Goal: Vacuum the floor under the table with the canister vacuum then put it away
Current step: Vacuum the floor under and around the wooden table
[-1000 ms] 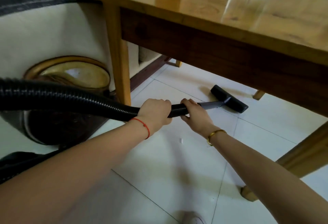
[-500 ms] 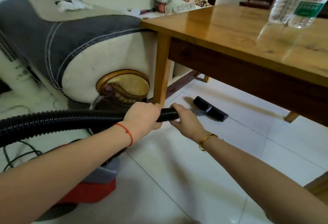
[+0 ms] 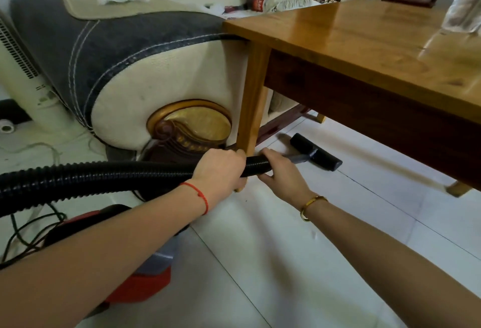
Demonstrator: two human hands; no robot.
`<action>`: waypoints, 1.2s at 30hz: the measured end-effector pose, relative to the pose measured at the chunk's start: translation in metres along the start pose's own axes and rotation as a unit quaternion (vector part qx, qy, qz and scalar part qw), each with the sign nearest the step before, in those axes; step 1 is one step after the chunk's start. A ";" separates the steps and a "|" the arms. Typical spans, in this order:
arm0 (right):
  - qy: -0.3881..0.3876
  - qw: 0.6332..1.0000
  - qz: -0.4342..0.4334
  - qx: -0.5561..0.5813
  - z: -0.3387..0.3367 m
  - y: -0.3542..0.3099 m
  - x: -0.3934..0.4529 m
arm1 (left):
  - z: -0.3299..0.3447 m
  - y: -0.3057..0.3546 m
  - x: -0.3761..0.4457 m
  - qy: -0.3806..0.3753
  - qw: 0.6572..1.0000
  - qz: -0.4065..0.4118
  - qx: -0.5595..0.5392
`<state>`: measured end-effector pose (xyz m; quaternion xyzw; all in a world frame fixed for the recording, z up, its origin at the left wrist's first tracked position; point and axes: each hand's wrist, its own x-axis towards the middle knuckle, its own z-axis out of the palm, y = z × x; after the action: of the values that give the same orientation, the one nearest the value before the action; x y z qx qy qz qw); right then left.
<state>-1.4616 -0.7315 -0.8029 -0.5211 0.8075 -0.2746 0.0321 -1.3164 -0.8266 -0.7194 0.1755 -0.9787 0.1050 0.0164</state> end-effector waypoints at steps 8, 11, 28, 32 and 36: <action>0.010 0.998 0.017 -0.065 -0.006 0.087 0.006 | 0.045 0.054 0.072 0.000 1.000 0.013 0.012; 0.007 0.997 0.036 -0.069 -0.010 0.119 0.010 | 0.057 0.074 0.099 0.000 1.000 0.016 -0.010; -0.027 0.992 0.050 -0.109 -0.029 0.175 0.014 | 0.077 0.099 0.147 0.007 0.997 0.065 -0.032; -0.008 0.991 0.065 -0.116 -0.023 0.136 -0.002 | 0.064 0.079 0.115 0.001 0.997 0.073 -0.028; 0.016 0.990 0.053 -0.132 -0.014 0.093 -0.019 | 0.049 0.058 0.075 0.004 0.996 0.084 -0.010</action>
<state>-1.5349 -0.6811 -0.8395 -0.4731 0.8632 -0.1725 -0.0357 -1.4070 -0.8099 -0.7737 0.0923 -0.9909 0.0973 0.0132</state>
